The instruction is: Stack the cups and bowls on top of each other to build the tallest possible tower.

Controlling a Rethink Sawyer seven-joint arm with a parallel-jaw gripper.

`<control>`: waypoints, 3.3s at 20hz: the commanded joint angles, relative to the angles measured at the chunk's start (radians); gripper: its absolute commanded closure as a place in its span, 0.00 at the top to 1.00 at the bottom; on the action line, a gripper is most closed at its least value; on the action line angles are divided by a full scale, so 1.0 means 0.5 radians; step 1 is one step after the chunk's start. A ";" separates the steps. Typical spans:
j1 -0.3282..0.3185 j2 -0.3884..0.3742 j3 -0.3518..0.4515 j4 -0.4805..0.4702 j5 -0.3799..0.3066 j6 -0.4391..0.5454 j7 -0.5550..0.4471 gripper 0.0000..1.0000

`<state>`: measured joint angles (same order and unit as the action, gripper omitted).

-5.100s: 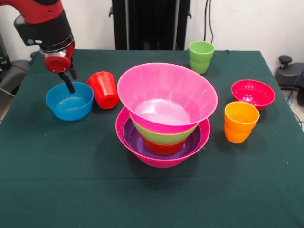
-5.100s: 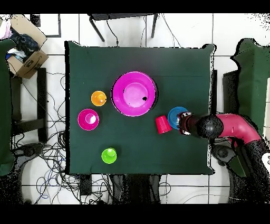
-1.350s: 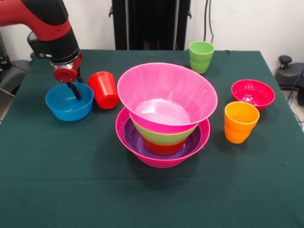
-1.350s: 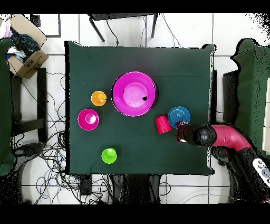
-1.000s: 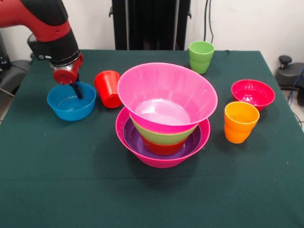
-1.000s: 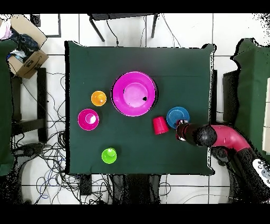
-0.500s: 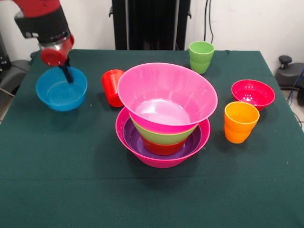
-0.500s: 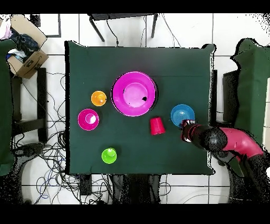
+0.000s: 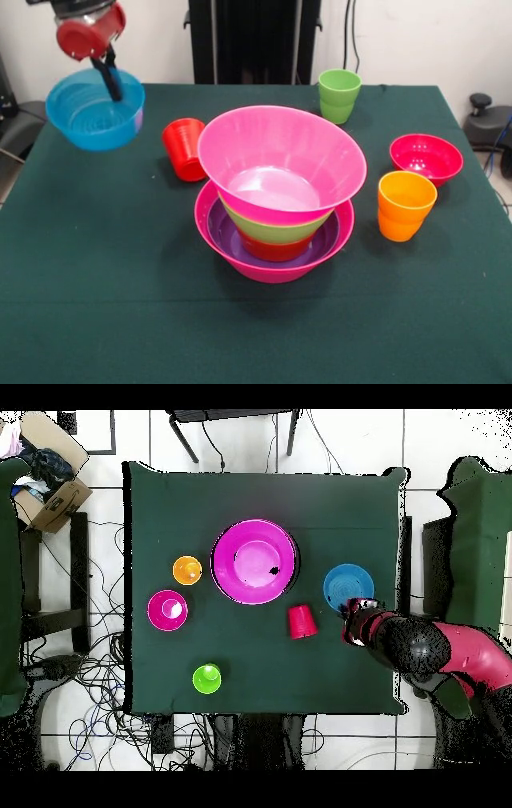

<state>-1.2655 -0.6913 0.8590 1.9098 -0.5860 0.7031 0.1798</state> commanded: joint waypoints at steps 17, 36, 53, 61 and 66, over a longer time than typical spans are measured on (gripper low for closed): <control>0.244 -0.660 0.112 0.623 0.768 -0.183 0.630 0.00; 0.677 -0.650 -0.074 0.805 0.654 -0.571 0.855 0.00; 1.028 -0.447 -0.365 0.512 0.629 -0.434 0.896 0.00; 1.055 -0.416 -0.407 0.327 0.622 -0.213 0.733 0.00; 1.054 -0.417 -0.333 0.221 0.616 -0.037 0.602 0.00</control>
<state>-0.7625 -0.9515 0.7226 2.1210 -0.2424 0.5308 0.4047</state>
